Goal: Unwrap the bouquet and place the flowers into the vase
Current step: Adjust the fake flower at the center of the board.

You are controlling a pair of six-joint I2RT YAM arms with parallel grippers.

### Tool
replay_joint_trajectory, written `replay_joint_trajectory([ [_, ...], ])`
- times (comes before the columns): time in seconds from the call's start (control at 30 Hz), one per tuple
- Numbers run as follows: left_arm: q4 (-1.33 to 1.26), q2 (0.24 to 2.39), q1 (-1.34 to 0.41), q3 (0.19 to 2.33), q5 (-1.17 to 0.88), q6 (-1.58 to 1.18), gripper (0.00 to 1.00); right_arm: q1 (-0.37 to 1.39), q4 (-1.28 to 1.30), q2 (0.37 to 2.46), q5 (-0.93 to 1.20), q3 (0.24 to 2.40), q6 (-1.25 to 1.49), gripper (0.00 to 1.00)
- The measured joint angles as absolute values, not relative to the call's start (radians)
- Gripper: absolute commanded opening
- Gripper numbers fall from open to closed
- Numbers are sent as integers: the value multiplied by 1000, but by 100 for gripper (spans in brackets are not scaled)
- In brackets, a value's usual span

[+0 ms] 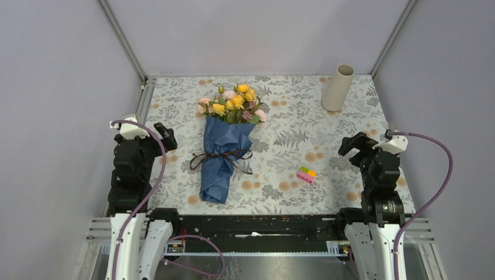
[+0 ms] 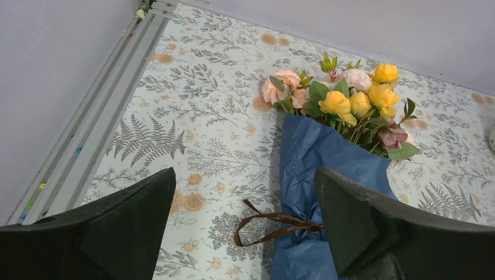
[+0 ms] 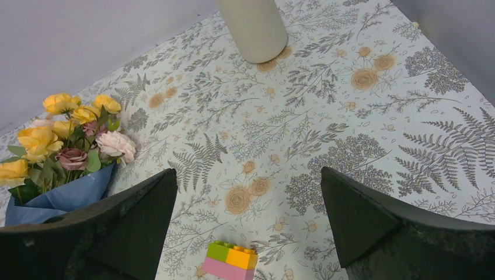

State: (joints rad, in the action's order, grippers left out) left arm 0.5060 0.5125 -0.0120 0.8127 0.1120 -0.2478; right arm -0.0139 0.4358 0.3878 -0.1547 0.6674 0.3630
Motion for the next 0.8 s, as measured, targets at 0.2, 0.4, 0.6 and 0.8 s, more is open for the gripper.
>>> replay_joint_trajectory([
  [0.2, 506, 512, -12, 813, 126, -275, 99, -14, 436, 388, -155, 667, 363, 100],
  [0.4, 507, 512, -12, 811, 157, -300, 99, -14, 436, 388, -148, 667, 362, 100],
  [0.6, 514, 513, -12, 811, 181, -304, 99, -14, 436, 403, -83, 670, 361, 100],
  [0.8, 522, 519, -23, 811, 183, -303, 99, -14, 437, 471, 60, 671, 361, 100],
])
